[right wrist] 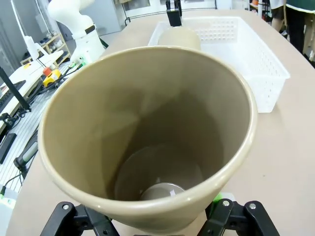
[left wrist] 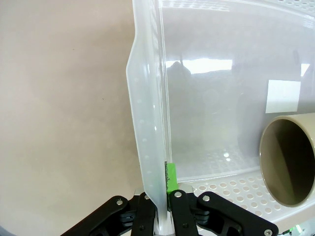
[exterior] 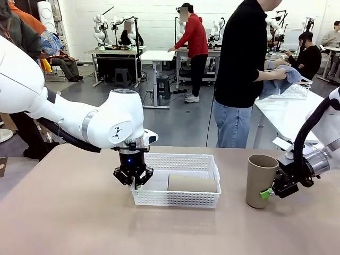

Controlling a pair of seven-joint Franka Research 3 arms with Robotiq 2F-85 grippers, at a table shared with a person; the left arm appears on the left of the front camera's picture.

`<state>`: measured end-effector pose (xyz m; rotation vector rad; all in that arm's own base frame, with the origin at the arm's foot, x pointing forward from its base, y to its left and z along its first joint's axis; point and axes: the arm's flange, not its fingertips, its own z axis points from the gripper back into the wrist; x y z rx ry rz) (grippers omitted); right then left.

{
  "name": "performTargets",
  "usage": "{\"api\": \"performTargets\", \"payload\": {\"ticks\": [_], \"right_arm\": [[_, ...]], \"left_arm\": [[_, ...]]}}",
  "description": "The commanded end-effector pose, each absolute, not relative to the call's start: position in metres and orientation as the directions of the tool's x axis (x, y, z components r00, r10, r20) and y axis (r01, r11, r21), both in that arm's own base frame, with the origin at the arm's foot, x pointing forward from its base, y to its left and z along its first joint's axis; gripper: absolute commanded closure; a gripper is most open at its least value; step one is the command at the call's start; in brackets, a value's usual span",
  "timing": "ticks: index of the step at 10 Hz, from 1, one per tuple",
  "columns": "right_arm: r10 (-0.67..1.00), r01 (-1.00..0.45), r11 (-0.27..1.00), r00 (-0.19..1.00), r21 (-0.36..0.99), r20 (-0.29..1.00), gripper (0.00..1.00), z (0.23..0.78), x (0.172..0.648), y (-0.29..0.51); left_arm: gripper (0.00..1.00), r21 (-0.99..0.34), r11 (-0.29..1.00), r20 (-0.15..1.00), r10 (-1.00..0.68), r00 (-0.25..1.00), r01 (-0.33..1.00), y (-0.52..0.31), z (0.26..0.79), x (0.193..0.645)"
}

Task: Clean and organize the cups into the basket.
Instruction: Pick up the Reusable plastic cup from the right side of the table and stack it inside the Organizing basket in the center of the table.

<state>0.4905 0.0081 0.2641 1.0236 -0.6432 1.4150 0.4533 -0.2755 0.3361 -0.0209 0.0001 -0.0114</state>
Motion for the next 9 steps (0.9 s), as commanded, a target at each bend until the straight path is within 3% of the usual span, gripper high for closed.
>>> {"api": "performTargets", "payload": {"ticks": [1,3,4,7,9], "right_arm": [[0.482,-0.969,-0.154,0.099,0.195,0.871,1.0,0.264,0.493,0.006],[0.479,-0.972,-0.096,0.145,0.216,0.866,1.0,0.293,0.467,0.018],[0.484,-0.971,-0.049,0.182,0.233,0.856,1.0,0.333,0.442,0.03],[0.482,-0.985,-0.022,0.141,0.173,0.865,1.0,0.431,0.397,0.049],[0.473,-0.988,-0.014,0.128,0.152,0.872,1.0,0.465,0.385,0.056]], "left_arm": [[1.0,-0.026,1.0,0.002,-0.016,1.0,0.017,-0.272,0.334,0.451],[1.0,-0.026,1.0,0.002,-0.016,1.0,0.017,-0.272,0.334,0.451],[1.0,-0.026,1.0,0.002,-0.016,1.0,0.017,-0.272,0.334,0.451],[1.0,-0.026,1.0,0.002,-0.016,1.0,0.017,-0.272,0.334,0.451],[1.0,-0.026,1.0,0.002,-0.016,1.0,0.017,-0.272,0.334,0.451]]}}
